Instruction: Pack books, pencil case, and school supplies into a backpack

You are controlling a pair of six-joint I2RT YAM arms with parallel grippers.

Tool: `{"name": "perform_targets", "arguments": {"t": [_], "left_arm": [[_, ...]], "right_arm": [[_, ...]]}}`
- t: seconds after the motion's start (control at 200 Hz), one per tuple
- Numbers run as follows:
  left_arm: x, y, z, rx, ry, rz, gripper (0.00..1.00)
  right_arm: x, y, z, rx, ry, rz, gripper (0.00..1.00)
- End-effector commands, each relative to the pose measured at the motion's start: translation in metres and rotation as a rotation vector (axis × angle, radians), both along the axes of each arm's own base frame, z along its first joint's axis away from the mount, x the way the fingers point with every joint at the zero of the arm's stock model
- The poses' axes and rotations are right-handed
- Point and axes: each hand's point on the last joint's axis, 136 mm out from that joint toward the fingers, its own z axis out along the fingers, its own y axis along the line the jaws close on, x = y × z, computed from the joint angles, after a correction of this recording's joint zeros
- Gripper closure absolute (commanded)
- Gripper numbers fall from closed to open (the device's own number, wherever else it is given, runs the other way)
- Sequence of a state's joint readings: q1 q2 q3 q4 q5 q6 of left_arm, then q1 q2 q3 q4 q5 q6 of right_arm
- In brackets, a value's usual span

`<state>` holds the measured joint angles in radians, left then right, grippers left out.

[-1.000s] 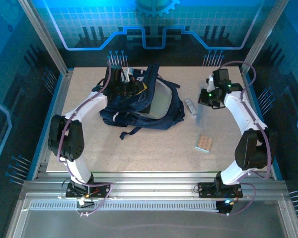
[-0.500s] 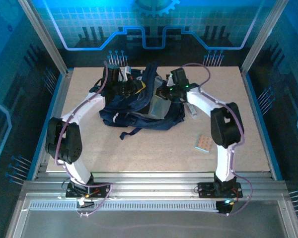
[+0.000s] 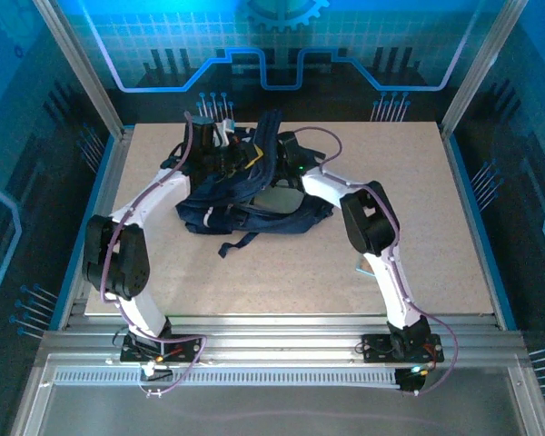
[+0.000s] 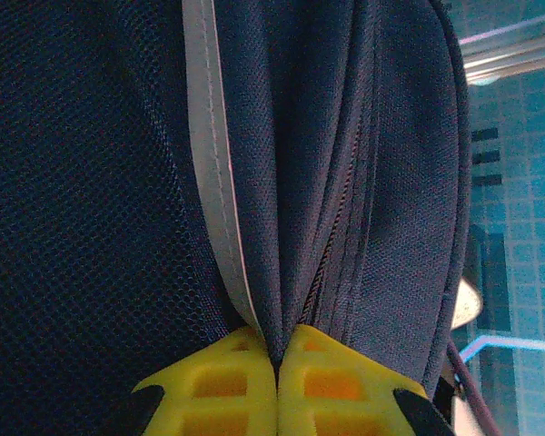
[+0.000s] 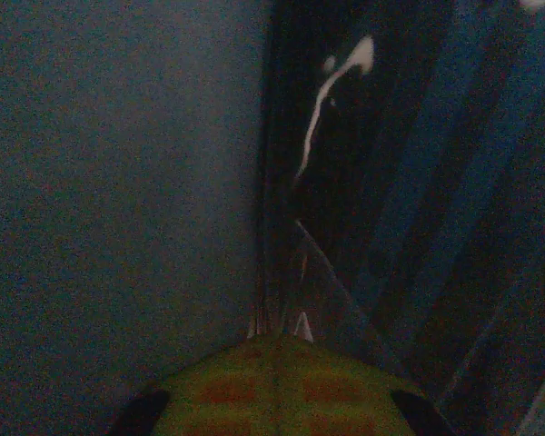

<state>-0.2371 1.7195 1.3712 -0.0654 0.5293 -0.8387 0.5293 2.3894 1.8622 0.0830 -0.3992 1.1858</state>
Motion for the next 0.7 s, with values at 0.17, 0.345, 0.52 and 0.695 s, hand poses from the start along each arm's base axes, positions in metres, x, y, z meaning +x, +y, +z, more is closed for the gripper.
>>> {"name": "perform_targets", "arguments": {"t": [0.17, 0.345, 0.52, 0.695], "left_arm": [[0.001, -0.017, 0.047, -0.097, -0.182, -0.035, 1.00], [0.008, -0.033, 0.030, -0.104, -0.167, -0.026, 1.00], [0.010, -0.045, 0.022, -0.108, -0.142, -0.030, 0.51], [0.000, -0.011, 0.016, -0.051, -0.155, 0.063, 0.31]], "right_arm": [[-0.031, -0.085, 0.049, -0.113, -0.087, -0.102, 0.53], [-0.078, -0.163, 0.068, -0.326, -0.118, -0.177, 0.36], [-0.126, -0.205, 0.091, -0.518, -0.163, -0.202, 0.29], [-0.161, -0.178, 0.094, -0.556, -0.196, -0.127, 0.27]]}}
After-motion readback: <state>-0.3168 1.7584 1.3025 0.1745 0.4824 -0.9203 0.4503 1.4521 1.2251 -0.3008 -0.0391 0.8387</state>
